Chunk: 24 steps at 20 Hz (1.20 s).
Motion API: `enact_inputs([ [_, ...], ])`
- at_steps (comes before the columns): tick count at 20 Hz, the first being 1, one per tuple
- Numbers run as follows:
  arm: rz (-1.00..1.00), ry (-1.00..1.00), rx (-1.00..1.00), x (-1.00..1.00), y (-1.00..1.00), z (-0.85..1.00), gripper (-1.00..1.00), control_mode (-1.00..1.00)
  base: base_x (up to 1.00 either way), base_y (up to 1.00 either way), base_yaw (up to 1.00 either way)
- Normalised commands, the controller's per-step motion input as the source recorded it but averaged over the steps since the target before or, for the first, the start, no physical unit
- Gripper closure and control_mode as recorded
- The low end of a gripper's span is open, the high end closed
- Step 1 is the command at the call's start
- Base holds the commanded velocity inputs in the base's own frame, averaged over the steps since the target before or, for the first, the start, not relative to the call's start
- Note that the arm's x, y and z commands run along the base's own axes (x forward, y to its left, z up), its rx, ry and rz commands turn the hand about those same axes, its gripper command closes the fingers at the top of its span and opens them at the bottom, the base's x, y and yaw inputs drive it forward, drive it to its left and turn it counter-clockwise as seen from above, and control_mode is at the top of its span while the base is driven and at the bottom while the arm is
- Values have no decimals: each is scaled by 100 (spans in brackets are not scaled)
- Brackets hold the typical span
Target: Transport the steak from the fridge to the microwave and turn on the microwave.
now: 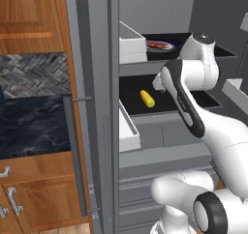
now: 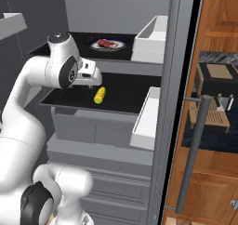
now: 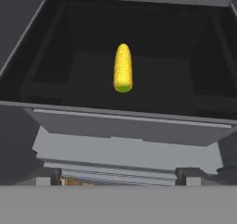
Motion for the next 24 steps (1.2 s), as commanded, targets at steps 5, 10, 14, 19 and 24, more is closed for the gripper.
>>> enact_inputs([
  [5,0,-27,0,0,0,42,-100,-100,0,0,0],
  [10,0,-21,0,0,0,42,-100,-100,0,0,0],
  [14,0,-15,0,0,0,40,-100,-100,0,0,0],
  [19,0,-14,0,0,0,45,-100,-100,0,0,0],
  [24,0,-7,0,0,0,37,-100,-100,0,0,0],
])
